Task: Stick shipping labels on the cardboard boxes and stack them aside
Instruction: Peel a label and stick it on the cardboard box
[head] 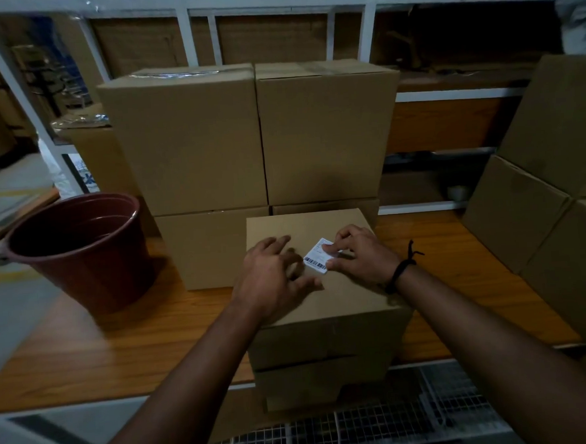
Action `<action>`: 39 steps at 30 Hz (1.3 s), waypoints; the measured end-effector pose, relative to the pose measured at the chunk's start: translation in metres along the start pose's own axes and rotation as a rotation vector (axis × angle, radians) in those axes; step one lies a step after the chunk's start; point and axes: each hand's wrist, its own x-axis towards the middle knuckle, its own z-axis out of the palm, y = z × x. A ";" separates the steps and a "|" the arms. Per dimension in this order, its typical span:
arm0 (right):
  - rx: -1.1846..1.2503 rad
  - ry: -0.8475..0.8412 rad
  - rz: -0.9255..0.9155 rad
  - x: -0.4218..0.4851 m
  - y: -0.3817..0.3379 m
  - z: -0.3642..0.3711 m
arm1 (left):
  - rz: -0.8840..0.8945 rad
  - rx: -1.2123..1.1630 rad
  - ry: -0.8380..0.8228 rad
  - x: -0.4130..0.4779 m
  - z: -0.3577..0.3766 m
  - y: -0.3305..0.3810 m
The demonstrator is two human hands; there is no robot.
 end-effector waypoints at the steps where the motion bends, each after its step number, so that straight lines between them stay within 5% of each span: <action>1: 0.001 -0.003 -0.002 0.000 0.000 0.000 | 0.010 0.020 -0.009 0.000 -0.001 0.000; 32: 0.099 -0.108 -0.041 0.006 0.010 -0.009 | 0.214 0.069 -0.088 -0.003 0.002 -0.002; 39: 0.199 -0.081 -0.008 0.007 0.015 -0.009 | 0.098 -0.168 -0.134 0.000 -0.005 -0.015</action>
